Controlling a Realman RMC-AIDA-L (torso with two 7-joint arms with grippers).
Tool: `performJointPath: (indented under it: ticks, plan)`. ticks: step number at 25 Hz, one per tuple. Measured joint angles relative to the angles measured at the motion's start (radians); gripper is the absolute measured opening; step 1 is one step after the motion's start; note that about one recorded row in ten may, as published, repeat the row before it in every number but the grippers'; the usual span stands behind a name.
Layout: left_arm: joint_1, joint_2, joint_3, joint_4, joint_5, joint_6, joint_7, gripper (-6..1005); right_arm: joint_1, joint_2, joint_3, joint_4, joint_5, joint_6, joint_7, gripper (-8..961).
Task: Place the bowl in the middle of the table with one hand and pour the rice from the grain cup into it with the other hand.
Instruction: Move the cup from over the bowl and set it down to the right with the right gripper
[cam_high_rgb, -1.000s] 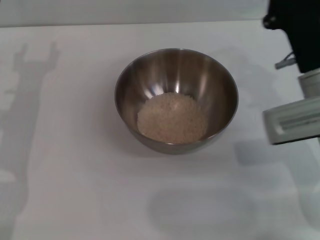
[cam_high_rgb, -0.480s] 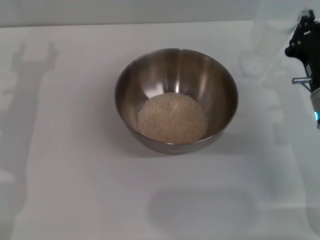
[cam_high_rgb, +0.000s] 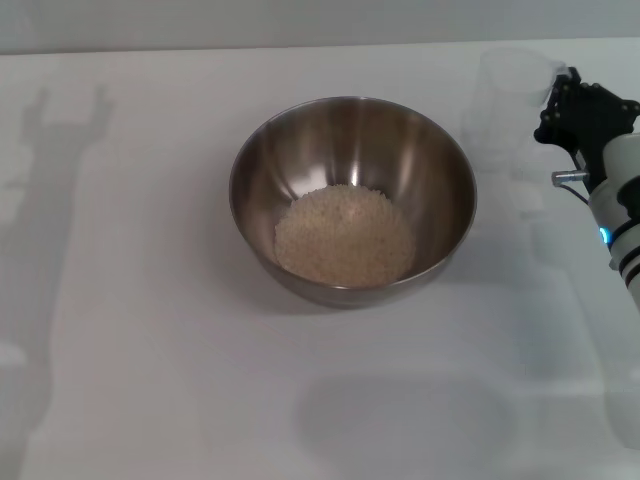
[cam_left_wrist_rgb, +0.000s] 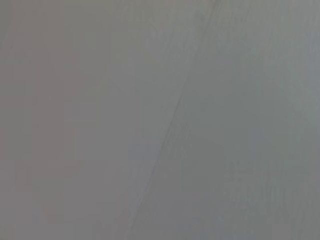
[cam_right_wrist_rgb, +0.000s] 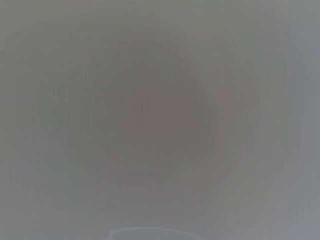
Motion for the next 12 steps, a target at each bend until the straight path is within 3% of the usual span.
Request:
performJointPath:
  ticks: [12]
  plan:
    - [-0.002, 0.0, -0.004, -0.002, 0.0, 0.004, 0.0, 844, 0.049, -0.002, 0.017, -0.021, -0.01, 0.15, 0.001, 18]
